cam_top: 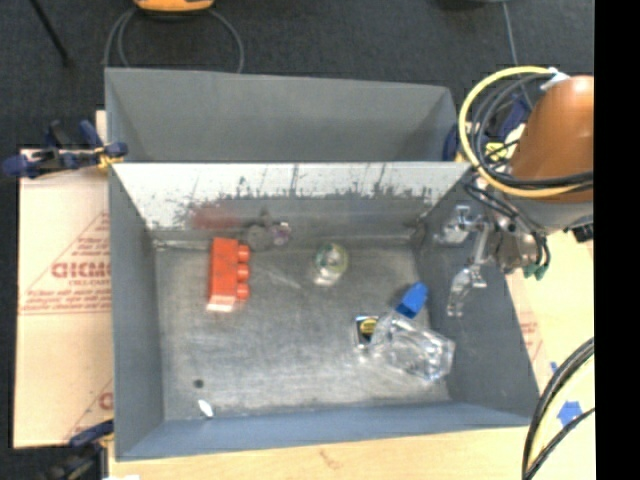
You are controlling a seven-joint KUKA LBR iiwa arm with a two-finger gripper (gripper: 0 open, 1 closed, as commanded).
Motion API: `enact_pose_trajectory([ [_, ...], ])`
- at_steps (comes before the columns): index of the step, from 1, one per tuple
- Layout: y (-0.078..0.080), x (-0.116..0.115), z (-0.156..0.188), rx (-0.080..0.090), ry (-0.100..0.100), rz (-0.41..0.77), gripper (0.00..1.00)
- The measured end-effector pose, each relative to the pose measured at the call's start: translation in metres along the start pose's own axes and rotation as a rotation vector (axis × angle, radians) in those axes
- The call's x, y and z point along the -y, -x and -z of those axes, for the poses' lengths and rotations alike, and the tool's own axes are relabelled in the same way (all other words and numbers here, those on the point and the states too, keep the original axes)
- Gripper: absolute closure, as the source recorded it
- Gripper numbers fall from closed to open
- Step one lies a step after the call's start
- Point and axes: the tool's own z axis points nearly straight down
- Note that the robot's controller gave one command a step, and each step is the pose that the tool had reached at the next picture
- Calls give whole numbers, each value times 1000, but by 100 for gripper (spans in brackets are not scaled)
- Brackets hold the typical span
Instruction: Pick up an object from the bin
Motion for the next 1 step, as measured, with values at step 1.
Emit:
enact_pose_trajectory([
  [1,19,0,-86,5,-1,-221,0],
])
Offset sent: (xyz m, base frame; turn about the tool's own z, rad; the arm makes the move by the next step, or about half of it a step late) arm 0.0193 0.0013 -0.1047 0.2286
